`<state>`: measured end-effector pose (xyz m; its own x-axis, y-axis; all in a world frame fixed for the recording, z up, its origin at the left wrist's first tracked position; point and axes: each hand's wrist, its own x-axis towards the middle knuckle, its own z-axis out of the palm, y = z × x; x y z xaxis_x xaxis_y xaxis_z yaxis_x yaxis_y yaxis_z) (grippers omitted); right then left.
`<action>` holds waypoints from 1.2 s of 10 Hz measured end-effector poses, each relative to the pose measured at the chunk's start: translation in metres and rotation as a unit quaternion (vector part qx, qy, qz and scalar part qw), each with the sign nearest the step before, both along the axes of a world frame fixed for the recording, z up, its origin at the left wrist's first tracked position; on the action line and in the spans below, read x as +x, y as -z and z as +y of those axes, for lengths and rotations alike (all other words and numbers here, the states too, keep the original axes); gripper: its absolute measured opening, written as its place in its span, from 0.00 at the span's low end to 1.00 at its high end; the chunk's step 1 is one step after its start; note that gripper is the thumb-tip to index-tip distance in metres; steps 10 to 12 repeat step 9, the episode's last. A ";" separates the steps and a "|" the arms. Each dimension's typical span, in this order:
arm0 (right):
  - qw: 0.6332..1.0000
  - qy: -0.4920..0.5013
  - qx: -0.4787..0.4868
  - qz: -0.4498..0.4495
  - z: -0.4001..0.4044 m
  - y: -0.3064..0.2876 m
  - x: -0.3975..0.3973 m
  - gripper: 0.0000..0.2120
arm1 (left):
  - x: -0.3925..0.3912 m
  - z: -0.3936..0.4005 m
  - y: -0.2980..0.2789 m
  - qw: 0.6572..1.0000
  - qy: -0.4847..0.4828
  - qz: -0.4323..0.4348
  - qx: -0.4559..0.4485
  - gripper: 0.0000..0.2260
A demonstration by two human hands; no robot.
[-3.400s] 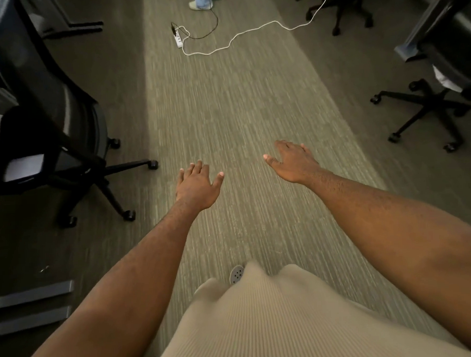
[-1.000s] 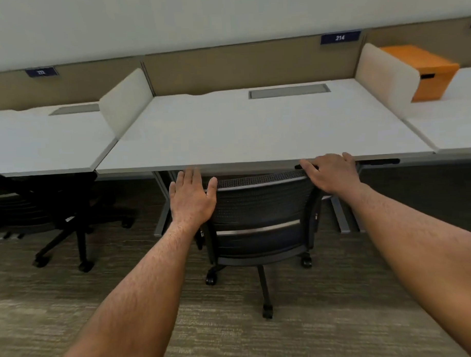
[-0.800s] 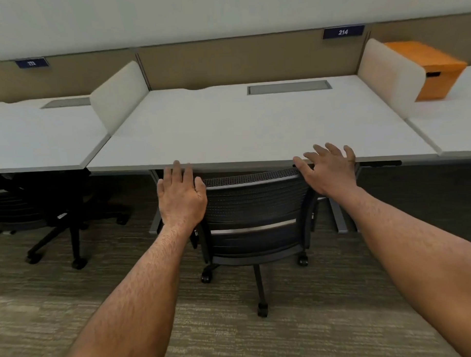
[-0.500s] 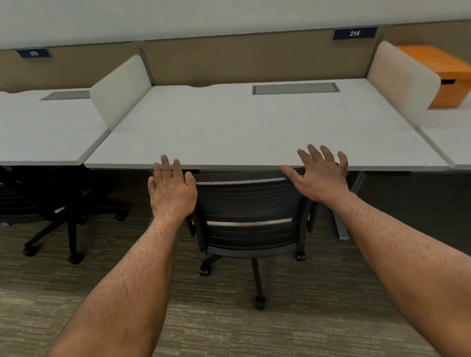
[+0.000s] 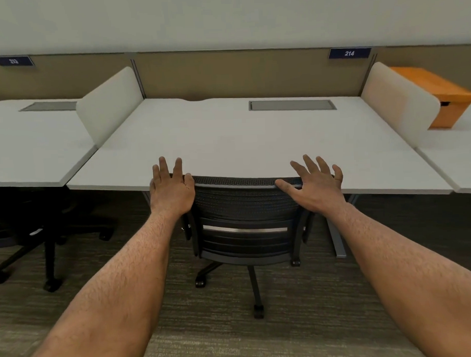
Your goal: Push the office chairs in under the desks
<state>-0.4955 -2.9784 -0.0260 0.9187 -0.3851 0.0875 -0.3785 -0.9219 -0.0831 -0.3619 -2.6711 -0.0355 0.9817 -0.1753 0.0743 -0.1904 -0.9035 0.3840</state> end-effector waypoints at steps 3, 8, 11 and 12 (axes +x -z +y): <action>1.000 0.005 0.002 0.011 -0.004 0.004 0.039 0.48 | 0.048 -0.005 0.003 1.000 0.002 0.015 -0.016 0.27; 0.999 -0.038 0.026 -0.030 0.034 0.003 0.003 0.37 | -0.003 0.024 -0.026 0.995 0.060 -0.013 0.073 0.33; 0.995 -0.089 0.027 -0.047 0.056 -0.001 -0.009 0.38 | -0.045 0.034 -0.022 0.995 0.053 -0.057 0.056 0.33; 0.995 -0.089 0.027 -0.047 0.056 -0.001 -0.009 0.38 | -0.045 0.034 -0.022 0.995 0.053 -0.057 0.056 0.33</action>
